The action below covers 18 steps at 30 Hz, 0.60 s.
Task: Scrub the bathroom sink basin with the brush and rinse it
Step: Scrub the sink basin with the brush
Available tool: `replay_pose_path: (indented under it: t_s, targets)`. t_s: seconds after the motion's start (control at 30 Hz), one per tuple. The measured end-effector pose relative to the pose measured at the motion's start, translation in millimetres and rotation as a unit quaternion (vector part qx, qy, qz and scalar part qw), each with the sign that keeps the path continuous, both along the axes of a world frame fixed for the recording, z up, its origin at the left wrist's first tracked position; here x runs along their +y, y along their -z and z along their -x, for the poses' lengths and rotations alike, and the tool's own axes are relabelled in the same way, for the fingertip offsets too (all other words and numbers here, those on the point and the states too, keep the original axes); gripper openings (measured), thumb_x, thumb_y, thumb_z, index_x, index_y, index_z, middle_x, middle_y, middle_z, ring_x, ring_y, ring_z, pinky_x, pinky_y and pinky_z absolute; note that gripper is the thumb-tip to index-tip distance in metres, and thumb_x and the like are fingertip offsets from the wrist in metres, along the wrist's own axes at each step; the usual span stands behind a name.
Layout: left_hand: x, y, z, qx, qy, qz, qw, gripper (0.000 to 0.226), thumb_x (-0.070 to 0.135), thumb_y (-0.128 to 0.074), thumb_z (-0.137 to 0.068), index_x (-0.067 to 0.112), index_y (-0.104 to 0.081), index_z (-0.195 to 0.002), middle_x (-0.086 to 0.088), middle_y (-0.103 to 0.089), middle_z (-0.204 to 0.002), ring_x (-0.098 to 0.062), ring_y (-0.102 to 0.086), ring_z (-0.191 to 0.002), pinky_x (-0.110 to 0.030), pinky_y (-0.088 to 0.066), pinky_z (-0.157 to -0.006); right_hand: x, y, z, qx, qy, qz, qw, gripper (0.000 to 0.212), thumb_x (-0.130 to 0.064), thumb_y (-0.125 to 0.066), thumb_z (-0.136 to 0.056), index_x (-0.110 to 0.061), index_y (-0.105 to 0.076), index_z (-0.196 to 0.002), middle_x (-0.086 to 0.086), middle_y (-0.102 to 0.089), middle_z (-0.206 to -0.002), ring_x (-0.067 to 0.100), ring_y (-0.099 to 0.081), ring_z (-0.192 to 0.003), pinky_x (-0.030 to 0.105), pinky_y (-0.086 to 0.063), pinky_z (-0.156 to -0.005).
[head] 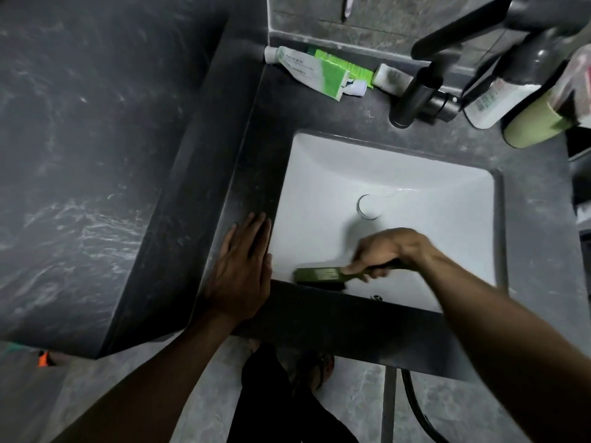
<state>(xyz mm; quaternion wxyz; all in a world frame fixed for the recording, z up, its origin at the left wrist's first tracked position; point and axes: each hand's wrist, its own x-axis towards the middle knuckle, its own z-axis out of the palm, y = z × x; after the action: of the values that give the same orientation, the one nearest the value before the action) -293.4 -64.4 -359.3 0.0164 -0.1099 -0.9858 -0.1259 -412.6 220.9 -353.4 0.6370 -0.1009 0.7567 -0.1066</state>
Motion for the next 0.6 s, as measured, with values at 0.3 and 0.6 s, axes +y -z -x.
replay_pose_path:
  t_s: [0.3,0.6]
  targets:
    - [1,1,1,0.007,0.001,-0.016,1.000,0.057,0.027,-0.034,-0.105,0.003,-0.032,-0.157,-0.011,-0.027,-0.166,-0.023,-0.020,-0.156,-0.048,-0.020,-0.126,84,-1,10,-0.051,0.023,-0.107,0.993,0.049,-0.058,-0.065,-0.086,-0.010,-0.069,-0.075,0.003,-0.056,-0.060,0.019,-0.050,-0.054,0.026,-0.044,-0.059]
    - [0,3,0,0.011,0.004,-0.003,1.000,0.057,0.028,-0.035,-0.105,0.002,-0.035,-0.155,-0.013,-0.029,-0.165,-0.025,-0.022,-0.155,-0.051,-0.022,-0.124,-49,-8,3,-0.001,0.002,0.012,1.000,0.048,-0.057,-0.060,-0.090,-0.012,-0.067,-0.075,0.002,-0.053,-0.061,0.016,-0.046,-0.052,0.027,-0.041,-0.063]
